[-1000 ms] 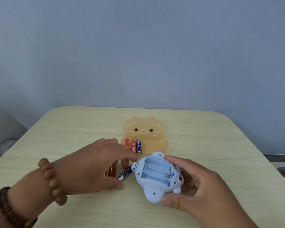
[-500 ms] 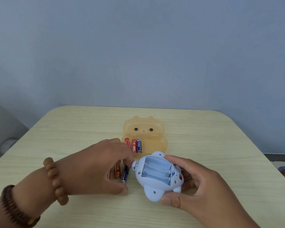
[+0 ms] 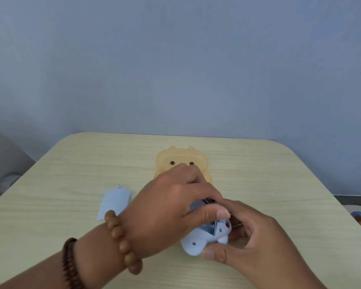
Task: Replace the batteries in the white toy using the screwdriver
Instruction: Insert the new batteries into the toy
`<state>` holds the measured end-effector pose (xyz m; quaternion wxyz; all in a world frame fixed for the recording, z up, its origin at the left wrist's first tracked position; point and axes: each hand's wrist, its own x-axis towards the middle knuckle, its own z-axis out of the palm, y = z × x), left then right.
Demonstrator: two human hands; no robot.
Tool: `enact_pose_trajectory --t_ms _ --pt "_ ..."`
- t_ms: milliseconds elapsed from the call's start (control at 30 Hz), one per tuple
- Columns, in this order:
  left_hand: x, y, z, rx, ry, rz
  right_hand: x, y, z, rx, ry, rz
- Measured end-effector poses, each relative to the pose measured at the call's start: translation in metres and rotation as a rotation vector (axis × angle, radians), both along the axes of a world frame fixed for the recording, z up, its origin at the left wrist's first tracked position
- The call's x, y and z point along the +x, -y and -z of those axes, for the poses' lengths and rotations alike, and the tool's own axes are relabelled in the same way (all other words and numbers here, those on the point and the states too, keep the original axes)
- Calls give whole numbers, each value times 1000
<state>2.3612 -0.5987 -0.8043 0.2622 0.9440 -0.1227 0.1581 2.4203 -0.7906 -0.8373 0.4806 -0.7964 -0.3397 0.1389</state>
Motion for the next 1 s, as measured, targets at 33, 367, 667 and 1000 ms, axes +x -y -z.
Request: enact_pose_trajectory --t_ms 33,367,667,1000 --pt "1 2 3 3 13 -14 1 0 0 -1 5 3" --pt "-3 2 26 -158 67 -160 0 -1 2 -25 6 -1" --pt "8 0 18 -481 -64 -124 -1 -3 -1 -10 26 -4" --pt "7 0 19 -705 -171 -150 -2 -4 -5 -34 11 -5"
